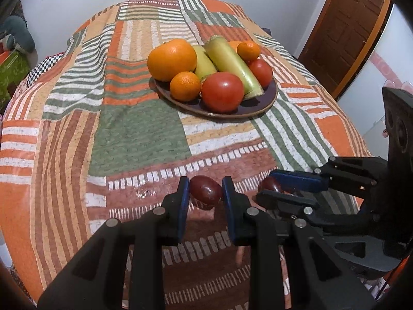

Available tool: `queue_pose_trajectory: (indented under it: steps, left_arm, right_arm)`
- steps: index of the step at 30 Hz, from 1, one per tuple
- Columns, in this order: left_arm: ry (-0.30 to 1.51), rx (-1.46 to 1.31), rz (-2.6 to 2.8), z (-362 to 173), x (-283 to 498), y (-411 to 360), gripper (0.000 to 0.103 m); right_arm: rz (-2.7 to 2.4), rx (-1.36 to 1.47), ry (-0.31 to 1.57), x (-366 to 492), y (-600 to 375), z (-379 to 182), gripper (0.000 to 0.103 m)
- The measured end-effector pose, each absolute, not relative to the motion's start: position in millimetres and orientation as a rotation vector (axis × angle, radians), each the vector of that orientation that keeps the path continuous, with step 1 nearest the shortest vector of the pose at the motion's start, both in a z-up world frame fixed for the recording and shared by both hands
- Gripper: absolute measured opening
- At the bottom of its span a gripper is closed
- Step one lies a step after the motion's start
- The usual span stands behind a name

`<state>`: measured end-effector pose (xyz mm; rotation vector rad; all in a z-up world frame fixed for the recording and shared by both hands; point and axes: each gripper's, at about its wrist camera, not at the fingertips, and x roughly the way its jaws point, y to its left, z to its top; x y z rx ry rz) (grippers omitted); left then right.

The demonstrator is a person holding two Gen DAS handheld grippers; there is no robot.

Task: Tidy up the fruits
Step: 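Drop the grape onto the plate with the left tool while the right tool drops its grape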

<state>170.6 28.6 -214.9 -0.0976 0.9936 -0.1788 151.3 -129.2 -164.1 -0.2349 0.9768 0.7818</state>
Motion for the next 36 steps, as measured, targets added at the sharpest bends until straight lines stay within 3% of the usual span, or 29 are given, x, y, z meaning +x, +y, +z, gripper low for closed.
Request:
queue_pose_trajectory:
  steps: [19,33,36]
  left_arm:
    - [0.875,-0.084,-0.212,-173.1,238.6,12.9,0.026]
    - [0.911,-0.145,-0.21,-197.3,300.0,13.2,0.026]
    - [0.924,-0.157,-0.216,-201.1,304.0,13.1,0.03]
  right_arm:
    - [0.631,-0.135,0.837,213.7,-171.7,-124.7,0.02]
    - [0.599,-0.143,0.896,248.1,-168.5,-153.6,0.02]
    - [0.609,-0.123,0.902,248.9,-171.6,-153.3,0.021]
